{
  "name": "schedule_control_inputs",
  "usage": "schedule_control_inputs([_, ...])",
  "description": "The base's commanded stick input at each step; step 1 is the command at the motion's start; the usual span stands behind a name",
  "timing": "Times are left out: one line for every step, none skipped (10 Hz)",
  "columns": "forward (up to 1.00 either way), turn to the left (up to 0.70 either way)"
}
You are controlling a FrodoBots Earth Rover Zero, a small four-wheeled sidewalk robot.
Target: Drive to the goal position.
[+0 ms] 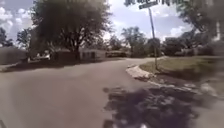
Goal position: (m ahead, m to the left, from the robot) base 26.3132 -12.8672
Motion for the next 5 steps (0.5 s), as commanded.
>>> schedule_control_inputs([0.7, 0.0])
schedule_control_inputs([0.7, 0.0])
schedule_control_inputs([0.7, 0.0])
schedule_control_inputs([0.7, 0.0])
schedule_control_inputs([0.7, 0.0])
